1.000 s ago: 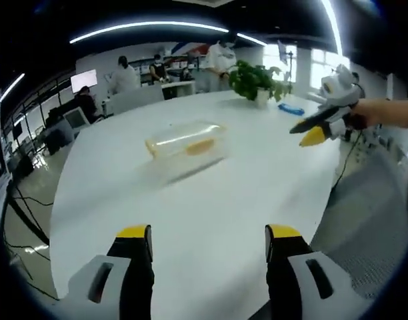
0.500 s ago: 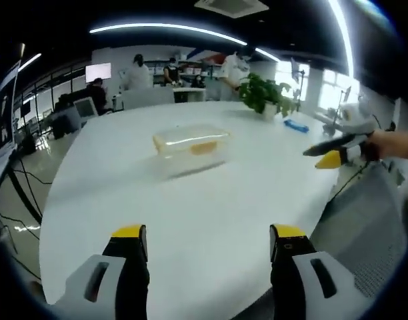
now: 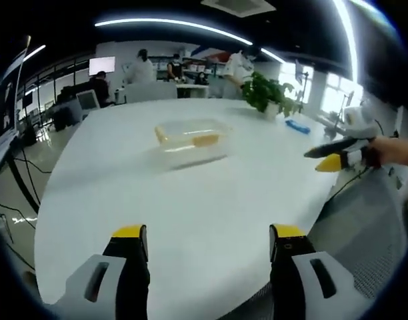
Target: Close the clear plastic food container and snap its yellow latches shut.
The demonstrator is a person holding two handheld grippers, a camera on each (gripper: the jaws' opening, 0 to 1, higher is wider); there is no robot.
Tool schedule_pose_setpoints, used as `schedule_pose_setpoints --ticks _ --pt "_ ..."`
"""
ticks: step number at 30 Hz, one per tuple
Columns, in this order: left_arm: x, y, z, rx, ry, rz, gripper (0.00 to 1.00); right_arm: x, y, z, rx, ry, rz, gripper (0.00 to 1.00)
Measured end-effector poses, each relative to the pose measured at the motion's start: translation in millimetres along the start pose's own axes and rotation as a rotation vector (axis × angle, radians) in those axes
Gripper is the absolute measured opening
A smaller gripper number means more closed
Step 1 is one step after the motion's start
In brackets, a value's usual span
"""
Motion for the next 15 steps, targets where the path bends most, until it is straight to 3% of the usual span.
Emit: schedule_pose_setpoints --ticks 15 --pt "4.6 3.0 -0.8 -0.015 0.010 0.014 0.71 5.0 4.0 -6.2 0.048 0.010 0.010 0.66"
Point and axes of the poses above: the point that each gripper's makers call its tool centre point, and the gripper's own axes: x roughly forward along the fingers, z roughly to its left, y roughly out of its underside, the point moved 3 cm from there along -x, roughly backward along the fingers, and after that the axes turned 15 degrees about z, right-handed, at the moved point
